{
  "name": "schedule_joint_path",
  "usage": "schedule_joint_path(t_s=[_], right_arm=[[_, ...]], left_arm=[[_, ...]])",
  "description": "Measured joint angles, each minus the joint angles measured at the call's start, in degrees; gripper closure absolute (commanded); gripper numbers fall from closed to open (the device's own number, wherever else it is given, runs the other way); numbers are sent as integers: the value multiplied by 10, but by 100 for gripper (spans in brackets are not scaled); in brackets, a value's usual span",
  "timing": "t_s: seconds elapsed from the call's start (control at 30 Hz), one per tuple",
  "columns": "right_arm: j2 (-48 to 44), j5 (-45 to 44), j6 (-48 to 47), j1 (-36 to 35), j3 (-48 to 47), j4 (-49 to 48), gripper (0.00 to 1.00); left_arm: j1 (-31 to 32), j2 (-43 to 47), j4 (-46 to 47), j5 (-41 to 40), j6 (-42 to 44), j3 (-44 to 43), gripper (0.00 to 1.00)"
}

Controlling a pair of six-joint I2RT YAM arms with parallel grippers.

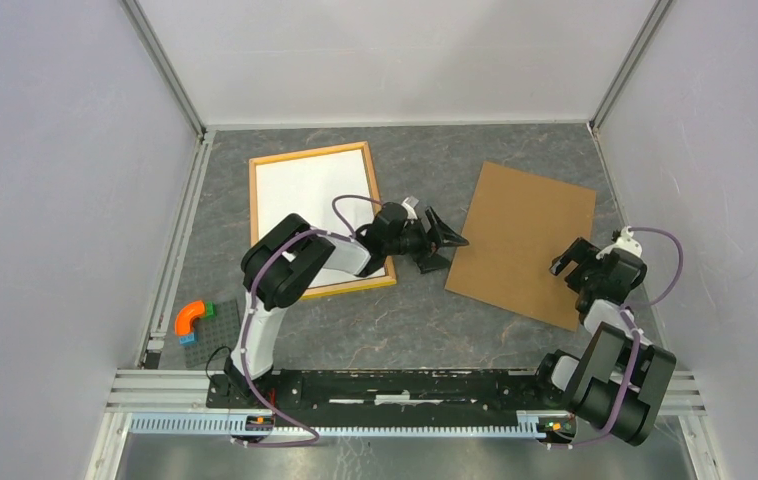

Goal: Put the photo into the frame

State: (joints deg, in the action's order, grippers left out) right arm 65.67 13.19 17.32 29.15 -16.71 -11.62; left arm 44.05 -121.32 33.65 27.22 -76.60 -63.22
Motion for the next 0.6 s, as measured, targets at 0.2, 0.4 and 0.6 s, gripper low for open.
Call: schedule_joint_path(t_s=[0.2,0.4,0.6], right_arm=[[-12,0,2,-2,17,-19,5],[-34,62,48,-22,30,-20,5],[-48,96,73,-25,30,-17,5]], left_arm=[[-8,12,212,2,-132,70,12],[9,16,371,-2,-219,84,18],[27,16,387,-1,-236,84,33]])
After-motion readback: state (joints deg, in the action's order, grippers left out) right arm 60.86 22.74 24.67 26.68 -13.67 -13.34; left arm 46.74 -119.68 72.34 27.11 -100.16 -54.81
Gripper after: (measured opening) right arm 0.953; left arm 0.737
